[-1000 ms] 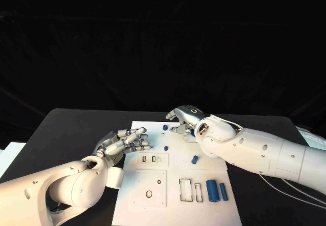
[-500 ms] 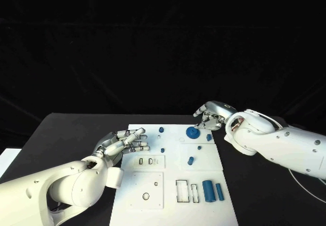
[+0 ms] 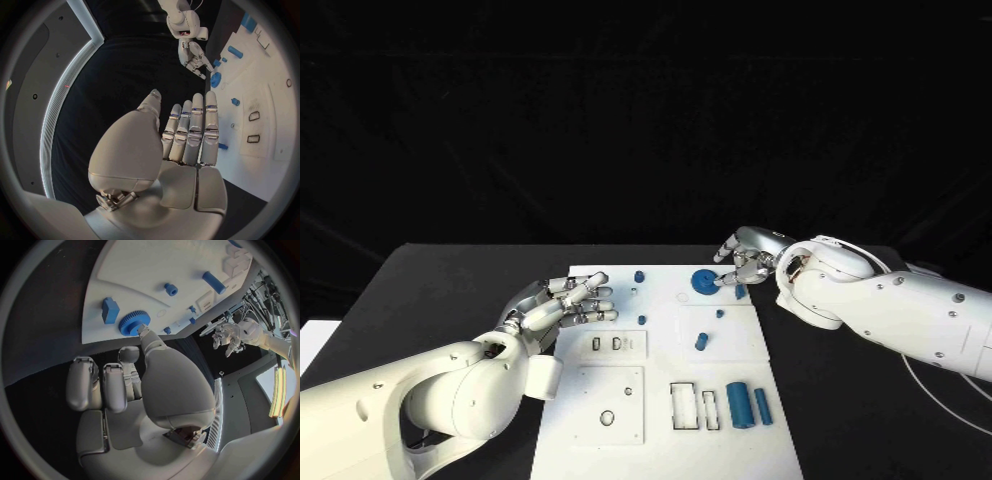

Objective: Assemble the parts on the task board

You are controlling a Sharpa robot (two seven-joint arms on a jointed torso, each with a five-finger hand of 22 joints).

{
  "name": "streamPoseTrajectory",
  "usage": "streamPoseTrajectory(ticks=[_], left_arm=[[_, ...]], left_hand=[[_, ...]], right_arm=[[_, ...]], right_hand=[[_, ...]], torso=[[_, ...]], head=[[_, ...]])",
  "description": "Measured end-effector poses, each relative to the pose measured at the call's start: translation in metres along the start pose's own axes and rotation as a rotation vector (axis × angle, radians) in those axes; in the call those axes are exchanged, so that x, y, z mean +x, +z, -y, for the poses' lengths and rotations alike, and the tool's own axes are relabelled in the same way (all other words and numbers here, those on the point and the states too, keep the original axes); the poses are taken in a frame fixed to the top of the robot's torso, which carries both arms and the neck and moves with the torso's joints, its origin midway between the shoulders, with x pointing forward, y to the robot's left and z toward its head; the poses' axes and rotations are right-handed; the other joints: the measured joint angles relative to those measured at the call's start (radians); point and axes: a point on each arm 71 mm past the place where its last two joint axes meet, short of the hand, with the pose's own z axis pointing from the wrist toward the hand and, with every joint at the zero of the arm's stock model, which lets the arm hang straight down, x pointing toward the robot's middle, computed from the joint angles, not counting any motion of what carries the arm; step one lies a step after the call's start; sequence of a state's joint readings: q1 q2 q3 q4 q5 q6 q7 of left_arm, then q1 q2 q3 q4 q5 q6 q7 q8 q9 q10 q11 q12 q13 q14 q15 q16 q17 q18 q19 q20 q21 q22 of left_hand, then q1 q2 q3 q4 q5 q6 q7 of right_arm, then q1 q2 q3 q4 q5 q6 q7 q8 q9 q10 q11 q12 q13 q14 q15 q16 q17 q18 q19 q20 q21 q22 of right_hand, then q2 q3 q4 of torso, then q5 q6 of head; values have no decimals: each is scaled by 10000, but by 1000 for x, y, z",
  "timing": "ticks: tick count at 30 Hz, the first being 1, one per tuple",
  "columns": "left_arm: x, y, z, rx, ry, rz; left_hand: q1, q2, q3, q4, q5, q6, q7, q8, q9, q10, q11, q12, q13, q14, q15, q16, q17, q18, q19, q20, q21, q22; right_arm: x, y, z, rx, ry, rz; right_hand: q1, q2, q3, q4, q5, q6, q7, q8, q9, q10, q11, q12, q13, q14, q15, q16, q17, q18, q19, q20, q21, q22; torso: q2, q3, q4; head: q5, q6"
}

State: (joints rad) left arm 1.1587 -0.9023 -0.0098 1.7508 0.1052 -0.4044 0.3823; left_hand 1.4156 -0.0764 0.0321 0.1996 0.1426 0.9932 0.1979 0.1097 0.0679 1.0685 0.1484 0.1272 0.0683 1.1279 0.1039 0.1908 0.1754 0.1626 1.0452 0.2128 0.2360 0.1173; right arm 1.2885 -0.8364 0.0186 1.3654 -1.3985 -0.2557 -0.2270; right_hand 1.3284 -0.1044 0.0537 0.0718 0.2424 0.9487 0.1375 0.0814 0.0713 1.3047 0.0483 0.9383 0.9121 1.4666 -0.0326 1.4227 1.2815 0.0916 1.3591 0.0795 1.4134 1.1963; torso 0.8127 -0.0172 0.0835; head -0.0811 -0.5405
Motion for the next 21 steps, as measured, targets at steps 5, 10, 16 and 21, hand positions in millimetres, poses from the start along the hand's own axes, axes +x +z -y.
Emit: streamPoseTrajectory(ticks=[5,10,16,21], left_arm=[[0,0,0,-13,-13,-16],[0,0,0,-24,-23,-28],[0,0,0,-35,-31,-37],[0,0,0,-45,-37,-45]], left_hand=[[0,0,0,0,0,0,0,0,0,0,0,0,0,0,0,0,-1,0,0,0,0,0],[0,0,0,0,0,0,0,0,1,0,0,0,0,0,0,0,-1,0,0,0,0,0],[0,0,0,0,0,0,0,0,1,0,0,0,0,0,0,0,-2,0,0,0,0,0],[0,0,0,0,0,0,0,0,1,0,0,0,0,0,0,0,-3,0,0,0,0,0]], right_arm=[[9,5,-3,26,4,-218],[13,8,-7,-5,-18,-300],[16,9,-9,-21,-73,-374],[17,10,-10,-39,-122,-393]], right_hand=[[52,52,-69,69,0,36,34,-1,-1,133,28,787,897,0,0,150,265,1,34,34,82,123],[118,118,-78,78,-1,78,39,76,-2,276,27,1254,1424,-1,0,228,267,1,34,33,123,239],[171,171,-96,97,39,187,28,111,-2,418,18,1648,1868,-1,0,324,266,3,69,69,161,339],[214,215,-96,97,39,219,6,117,4,546,11,1962,2205,-1,0,383,265,-151,72,66,229,407]], torso=[[6,-3,9],[6,-14,19],[6,-14,17],[6,-14,15]], head=[[-1,-37],[5,-66],[16,-90],[19,-95]])
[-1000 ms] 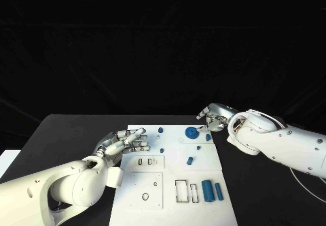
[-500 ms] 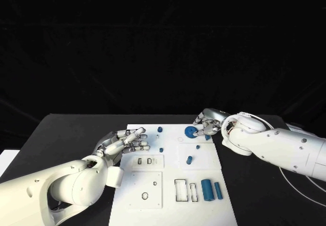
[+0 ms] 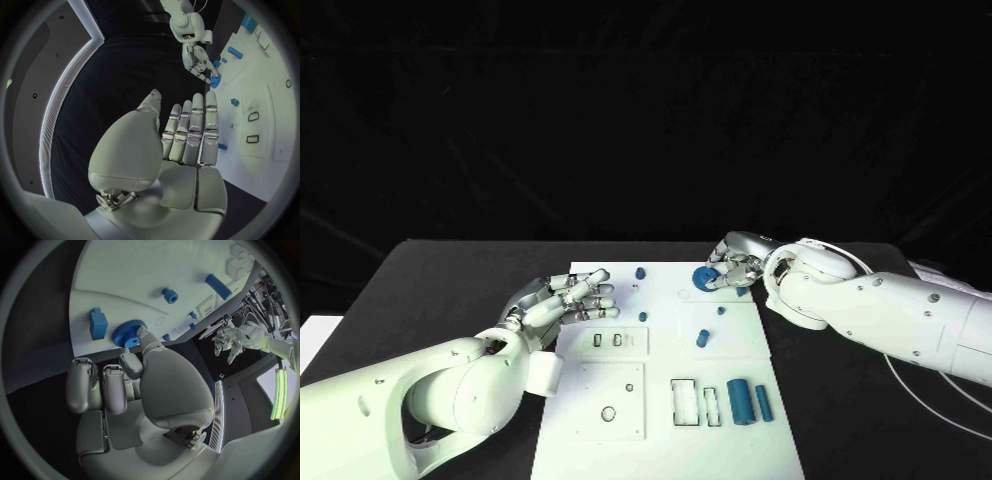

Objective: Assemble the parts on the task board

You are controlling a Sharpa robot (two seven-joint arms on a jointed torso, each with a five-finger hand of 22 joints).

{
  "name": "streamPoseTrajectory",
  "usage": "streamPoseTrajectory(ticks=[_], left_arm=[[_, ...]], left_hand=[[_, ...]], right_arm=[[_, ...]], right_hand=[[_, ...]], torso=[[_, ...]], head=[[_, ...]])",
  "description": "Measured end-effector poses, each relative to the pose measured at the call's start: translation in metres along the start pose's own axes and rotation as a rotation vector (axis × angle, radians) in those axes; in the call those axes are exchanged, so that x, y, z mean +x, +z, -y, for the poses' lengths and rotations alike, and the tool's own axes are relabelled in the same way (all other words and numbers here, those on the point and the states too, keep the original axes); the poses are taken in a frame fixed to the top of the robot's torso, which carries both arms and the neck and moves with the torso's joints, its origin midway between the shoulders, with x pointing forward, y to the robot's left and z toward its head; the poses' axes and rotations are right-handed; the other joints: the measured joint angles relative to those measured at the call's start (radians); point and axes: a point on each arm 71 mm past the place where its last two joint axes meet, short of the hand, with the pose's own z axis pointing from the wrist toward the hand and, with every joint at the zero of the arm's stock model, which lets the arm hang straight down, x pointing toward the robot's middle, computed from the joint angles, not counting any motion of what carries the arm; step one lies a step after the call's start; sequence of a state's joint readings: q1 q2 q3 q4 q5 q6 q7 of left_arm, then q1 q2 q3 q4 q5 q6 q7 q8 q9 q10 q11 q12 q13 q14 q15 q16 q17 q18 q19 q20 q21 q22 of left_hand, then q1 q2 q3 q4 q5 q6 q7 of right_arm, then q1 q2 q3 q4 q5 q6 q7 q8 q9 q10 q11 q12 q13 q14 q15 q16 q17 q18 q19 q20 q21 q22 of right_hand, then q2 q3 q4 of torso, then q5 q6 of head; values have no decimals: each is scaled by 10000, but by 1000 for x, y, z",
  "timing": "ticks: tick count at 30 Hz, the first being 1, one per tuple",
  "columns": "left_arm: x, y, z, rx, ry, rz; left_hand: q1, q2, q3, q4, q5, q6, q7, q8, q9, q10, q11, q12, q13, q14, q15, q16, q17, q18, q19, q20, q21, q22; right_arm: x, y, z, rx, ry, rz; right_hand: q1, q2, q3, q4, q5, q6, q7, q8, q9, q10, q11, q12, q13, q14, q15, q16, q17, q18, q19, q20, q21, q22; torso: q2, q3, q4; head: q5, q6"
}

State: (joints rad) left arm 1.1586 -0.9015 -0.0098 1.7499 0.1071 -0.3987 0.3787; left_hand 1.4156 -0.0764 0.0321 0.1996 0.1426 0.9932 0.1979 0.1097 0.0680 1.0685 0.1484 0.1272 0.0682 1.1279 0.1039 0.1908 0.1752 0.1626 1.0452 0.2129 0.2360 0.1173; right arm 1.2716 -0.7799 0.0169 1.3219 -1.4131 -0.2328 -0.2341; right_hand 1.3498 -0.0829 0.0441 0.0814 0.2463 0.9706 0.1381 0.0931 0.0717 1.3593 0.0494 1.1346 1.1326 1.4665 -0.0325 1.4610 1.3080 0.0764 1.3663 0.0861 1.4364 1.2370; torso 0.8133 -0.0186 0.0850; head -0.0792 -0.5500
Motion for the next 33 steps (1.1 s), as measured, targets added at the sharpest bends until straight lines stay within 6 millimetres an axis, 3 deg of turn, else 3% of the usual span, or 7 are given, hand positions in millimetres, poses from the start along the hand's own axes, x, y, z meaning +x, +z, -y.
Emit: streamPoseTrajectory(ticks=[16,19,25,26,33], left_arm=[[0,0,0,-34,-18,-32],[0,0,0,-42,-21,-35],[0,0,0,-60,-29,-50],[0,0,0,-63,-30,-52],[-1,0,0,-76,-25,-30]], left_hand=[[0,0,0,0,0,0,0,0,1,0,0,0,0,0,0,0,-2,0,0,0,0,0],[0,0,-29,-29,0,0,0,0,0,0,0,0,0,0,0,0,8,0,37,-37,0,-9],[0,0,-29,-28,0,0,0,0,1,0,0,0,0,0,0,0,14,-1,37,-37,0,-11],[0,0,-28,-28,0,0,0,0,1,0,0,0,0,0,0,0,14,0,37,-37,0,-11],[0,0,-28,-28,0,0,0,0,1,0,0,-37,0,0,0,0,13,0,37,-37,0,-10]], right_arm=[[1,3,-7,-137,-522,122],[1,3,-9,-215,-733,224],[4,-1,-19,-568,-989,601],[5,-3,-21,-635,-987,662],[6,-11,-47,-1397,-659,1233]], right_hand=[[292,293,315,-139,-382,667,-96,224,9,303,19,917,1245,0,2,273,-2,0,264,-48,233,475],[392,393,612,-245,-778,850,-103,272,9,338,21,1283,1449,2,4,331,-2,0,341,-126,281,608],[459,458,1104,-487,-961,896,-79,272,10,413,12,1384,1554,-5,-66,390,-3,-14,448,-162,350,711],[459,458,1125,-483,-973,896,-79,272,10,433,-8,1393,1573,1,-72,390,-3,-107,448,-162,350,711],[483,434,1275,-387,-999,945,-93,273,11,482,-54,1333,1576,1,-73,389,-4,-108,448,-162,350,711]], torso=[[8,-7,1],[8,-6,6],[8,-9,9],[8,-9,9],[7,-12,16]], head=[[-23,-56],[-30,-63],[-38,-80],[-39,-79],[-35,-36]])
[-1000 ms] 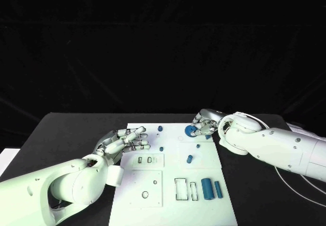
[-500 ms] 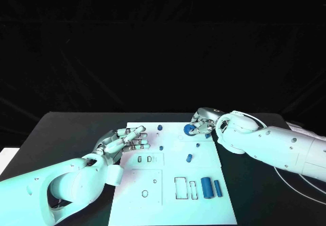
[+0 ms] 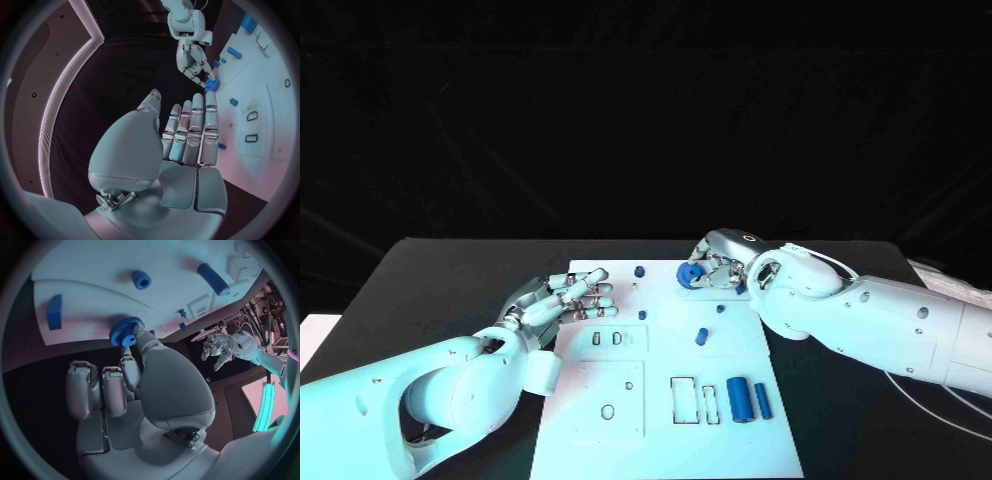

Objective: Assemble the parts on the task board

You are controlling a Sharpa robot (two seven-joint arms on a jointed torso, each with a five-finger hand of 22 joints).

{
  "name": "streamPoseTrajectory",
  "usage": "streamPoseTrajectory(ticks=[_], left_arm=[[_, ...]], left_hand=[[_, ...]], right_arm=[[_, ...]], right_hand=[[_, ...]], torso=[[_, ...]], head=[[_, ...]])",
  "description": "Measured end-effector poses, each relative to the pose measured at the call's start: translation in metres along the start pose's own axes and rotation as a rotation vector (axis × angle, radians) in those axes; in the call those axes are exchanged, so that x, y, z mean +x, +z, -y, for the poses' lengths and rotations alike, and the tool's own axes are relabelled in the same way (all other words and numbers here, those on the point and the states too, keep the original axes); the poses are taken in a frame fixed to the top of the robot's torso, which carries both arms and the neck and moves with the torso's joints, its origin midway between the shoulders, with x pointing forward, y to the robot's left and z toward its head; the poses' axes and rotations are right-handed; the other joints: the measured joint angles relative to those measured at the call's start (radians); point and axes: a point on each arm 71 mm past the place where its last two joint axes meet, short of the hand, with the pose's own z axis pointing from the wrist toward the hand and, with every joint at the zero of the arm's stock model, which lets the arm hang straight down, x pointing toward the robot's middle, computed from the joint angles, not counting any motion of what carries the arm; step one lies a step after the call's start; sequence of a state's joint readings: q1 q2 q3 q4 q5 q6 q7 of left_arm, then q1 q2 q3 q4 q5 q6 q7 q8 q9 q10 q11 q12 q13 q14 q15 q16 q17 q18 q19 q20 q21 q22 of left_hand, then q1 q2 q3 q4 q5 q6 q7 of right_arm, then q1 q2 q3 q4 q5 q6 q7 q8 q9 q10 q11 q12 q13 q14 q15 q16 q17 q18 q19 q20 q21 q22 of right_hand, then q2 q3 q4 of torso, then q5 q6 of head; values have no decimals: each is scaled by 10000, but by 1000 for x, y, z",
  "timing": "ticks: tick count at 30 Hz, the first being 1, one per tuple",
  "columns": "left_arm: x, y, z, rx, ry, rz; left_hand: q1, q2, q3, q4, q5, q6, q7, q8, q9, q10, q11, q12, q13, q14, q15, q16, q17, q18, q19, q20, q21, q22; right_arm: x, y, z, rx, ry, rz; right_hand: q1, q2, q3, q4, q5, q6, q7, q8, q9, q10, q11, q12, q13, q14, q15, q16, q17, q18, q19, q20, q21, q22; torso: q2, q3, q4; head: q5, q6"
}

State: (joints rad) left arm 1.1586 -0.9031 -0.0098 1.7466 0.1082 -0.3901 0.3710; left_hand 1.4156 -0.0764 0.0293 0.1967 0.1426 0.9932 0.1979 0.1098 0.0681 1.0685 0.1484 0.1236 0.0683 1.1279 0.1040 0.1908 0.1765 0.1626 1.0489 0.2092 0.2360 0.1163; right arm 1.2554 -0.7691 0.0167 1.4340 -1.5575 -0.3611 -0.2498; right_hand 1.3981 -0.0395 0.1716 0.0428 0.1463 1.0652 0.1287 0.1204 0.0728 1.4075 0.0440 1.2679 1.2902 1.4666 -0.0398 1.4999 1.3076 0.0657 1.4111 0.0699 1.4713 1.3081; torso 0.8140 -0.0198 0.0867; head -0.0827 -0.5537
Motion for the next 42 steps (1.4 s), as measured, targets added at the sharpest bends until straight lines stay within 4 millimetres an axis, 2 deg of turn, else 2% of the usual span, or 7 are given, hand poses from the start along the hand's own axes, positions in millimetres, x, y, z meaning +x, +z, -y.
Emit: streamPoseTrajectory(ticks=[10,17,26,33,36,38,42], left_arm=[[-1,0,0,-8,4,19],[-1,0,0,-13,-1,6],[-1,0,0,-19,-7,-9],[0,0,0,-23,-11,-24],[0,0,0,-25,-12,-25],[0,0,0,-26,-13,-26],[0,0,0,-29,-13,-25]], left_hand=[[0,0,0,0,0,0,0,0,0,0,0,0,0,0,0,0,-1,0,0,0,0,0],[0,0,0,0,0,0,0,0,0,0,0,0,0,0,0,0,-2,0,0,0,0,1],[0,0,0,0,0,0,0,0,0,0,0,0,0,0,0,0,-3,-1,-1,1,0,1],[0,0,0,0,0,0,0,-13,0,0,0,0,0,0,0,0,-2,-1,-1,1,0,1],[0,0,0,0,0,0,0,-59,1,0,0,0,0,0,0,0,16,-1,-1,1,0,-7],[0,0,0,0,0,0,0,-59,0,0,0,0,0,0,0,0,16,1,-1,1,0,-7],[0,0,0,0,0,0,0,-59,0,0,0,0,0,0,0,0,16,-1,-1,1,0,-7]], right_arm=[[7,15,-43,-796,354,340],[18,24,-59,-1019,371,211],[30,29,-66,-1060,317,-51],[36,33,-71,-1082,277,-153],[38,34,-72,-1070,257,-174],[40,35,-72,-1072,252,-189],[43,36,-73,-1073,236,-250]], right_hand=[[-113,107,137,82,107,23,7,-70,-1,33,-32,-96,-6,0,0,-1,-1,2,-1,0,0,-1],[-285,66,196,84,108,24,6,-109,-2,35,-35,-147,-79,-1,1,-2,-1,11,-1,0,-1,-2],[-352,1,218,106,107,38,-6,-149,-2,34,-109,-250,-135,-1,1,-2,-2,17,-2,0,-1,-3],[-502,-148,317,123,107,130,-57,-374,0,49,-124,-427,-202,-1,1,-60,-3,19,-4,2,-1,-24],[-589,-214,346,125,107,14,32,-525,-4,-60,-15,-558,-296,-2,3,-100,-1,22,-58,57,-1,-94],[-738,-227,362,137,116,-297,92,-565,-23,-171,56,-786,-542,-2,117,-100,5,22,-120,118,-1,-146],[-989,-436,253,229,166,-848,188,-583,-82,-457,162,-1251,-809,-1,187,-162,5,24,-204,202,-70,-281]], torso=[[5,-6,16],[13,-10,17],[14,-7,6],[13,1,0],[13,6,0],[13,6,0],[15,6,-4]], head=[[48,18],[81,-25],[111,-56],[113,-62],[130,-64],[140,-69],[151,-79]])
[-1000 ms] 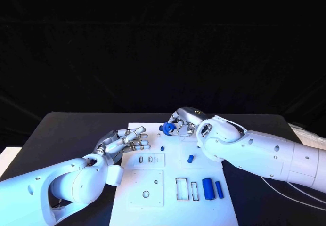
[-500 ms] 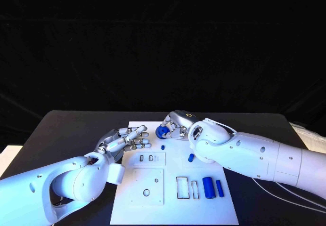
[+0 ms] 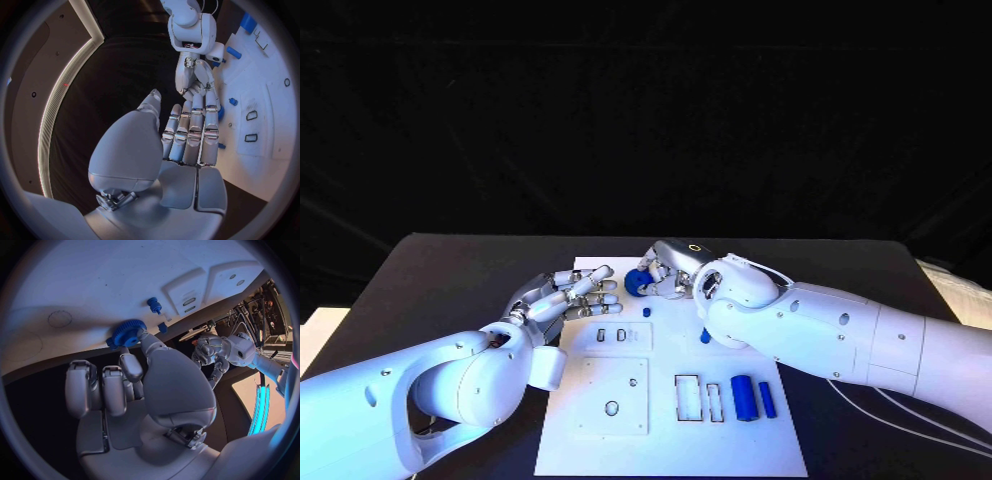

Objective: Assemble the parts on the task board

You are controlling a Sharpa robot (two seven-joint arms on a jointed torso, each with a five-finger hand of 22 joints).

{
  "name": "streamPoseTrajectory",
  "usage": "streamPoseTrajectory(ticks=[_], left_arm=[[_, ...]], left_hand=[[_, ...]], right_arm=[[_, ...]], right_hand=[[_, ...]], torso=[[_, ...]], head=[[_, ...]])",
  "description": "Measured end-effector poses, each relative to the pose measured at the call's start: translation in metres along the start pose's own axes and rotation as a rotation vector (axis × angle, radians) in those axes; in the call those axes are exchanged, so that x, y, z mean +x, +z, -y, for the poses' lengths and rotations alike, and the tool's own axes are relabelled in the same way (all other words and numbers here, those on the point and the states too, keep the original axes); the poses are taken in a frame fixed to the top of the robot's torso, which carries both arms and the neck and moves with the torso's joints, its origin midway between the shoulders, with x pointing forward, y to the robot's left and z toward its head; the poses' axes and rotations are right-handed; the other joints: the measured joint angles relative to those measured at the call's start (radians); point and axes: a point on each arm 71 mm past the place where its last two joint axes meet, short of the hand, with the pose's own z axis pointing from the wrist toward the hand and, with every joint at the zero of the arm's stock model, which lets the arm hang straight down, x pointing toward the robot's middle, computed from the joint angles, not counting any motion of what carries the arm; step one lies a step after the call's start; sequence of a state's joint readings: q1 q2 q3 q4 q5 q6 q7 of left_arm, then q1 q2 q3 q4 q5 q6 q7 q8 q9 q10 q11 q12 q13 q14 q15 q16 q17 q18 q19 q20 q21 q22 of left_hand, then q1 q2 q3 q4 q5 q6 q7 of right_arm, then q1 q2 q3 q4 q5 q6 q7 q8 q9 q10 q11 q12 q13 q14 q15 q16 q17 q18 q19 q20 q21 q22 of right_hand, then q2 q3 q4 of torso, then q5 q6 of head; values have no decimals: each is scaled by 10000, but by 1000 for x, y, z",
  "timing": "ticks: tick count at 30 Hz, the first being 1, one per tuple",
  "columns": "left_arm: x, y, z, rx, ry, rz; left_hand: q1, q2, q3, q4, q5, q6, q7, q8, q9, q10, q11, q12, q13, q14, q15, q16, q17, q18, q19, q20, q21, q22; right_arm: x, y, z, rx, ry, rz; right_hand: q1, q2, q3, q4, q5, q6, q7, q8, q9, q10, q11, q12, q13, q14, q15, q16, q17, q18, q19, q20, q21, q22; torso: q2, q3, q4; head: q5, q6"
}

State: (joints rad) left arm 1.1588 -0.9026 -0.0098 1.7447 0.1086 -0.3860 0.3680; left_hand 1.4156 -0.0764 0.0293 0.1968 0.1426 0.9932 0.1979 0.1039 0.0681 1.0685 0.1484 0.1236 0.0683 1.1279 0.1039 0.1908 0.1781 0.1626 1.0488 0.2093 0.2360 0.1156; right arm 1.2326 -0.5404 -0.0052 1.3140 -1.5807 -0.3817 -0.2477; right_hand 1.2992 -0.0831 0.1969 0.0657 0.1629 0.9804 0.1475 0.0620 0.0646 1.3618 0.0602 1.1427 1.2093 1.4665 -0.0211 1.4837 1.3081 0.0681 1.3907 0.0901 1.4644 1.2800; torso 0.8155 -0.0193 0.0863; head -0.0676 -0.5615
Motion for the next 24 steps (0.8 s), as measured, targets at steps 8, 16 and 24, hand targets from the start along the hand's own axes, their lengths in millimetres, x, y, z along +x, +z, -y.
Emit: streamPoseTrajectory(ticks=[8,16,24], left_arm=[[0,0,0,-10,-2,-2],[-1,-1,0,-19,7,26],[-3,-1,0,-24,17,58]], left_hand=[[0,0,0,0,0,0,0,0,0,0,0,0,0,0,0,0,-1,1,0,0,0,1],[0,0,-28,-28,0,0,0,0,0,-35,35,0,0,0,0,0,-2,0,0,0,0,1],[0,0,-28,-28,0,0,0,0,0,-35,34,0,0,0,0,0,-2,0,0,0,0,1]], right_arm=[[1,-1,2,46,-21,-39],[-9,-17,15,76,92,142],[-18,-28,23,80,498,227]], right_hand=[[-252,-251,-514,326,0,-615,147,0,-9,-369,126,-704,-549,-18,87,-54,-1,2,-140,140,-96,-222],[-291,-290,-784,520,252,-558,75,38,48,-369,125,-585,-450,17,122,-114,-2,2,-140,140,-96,-192],[-327,-173,-948,684,389,-423,77,37,47,-141,40,-161,-112,17,122,-83,-3,3,-103,104,-96,-16]], torso=[[1,0,-1],[0,6,-11],[-3,30,-83]], head=[[2,-4],[-18,-16],[45,27]])
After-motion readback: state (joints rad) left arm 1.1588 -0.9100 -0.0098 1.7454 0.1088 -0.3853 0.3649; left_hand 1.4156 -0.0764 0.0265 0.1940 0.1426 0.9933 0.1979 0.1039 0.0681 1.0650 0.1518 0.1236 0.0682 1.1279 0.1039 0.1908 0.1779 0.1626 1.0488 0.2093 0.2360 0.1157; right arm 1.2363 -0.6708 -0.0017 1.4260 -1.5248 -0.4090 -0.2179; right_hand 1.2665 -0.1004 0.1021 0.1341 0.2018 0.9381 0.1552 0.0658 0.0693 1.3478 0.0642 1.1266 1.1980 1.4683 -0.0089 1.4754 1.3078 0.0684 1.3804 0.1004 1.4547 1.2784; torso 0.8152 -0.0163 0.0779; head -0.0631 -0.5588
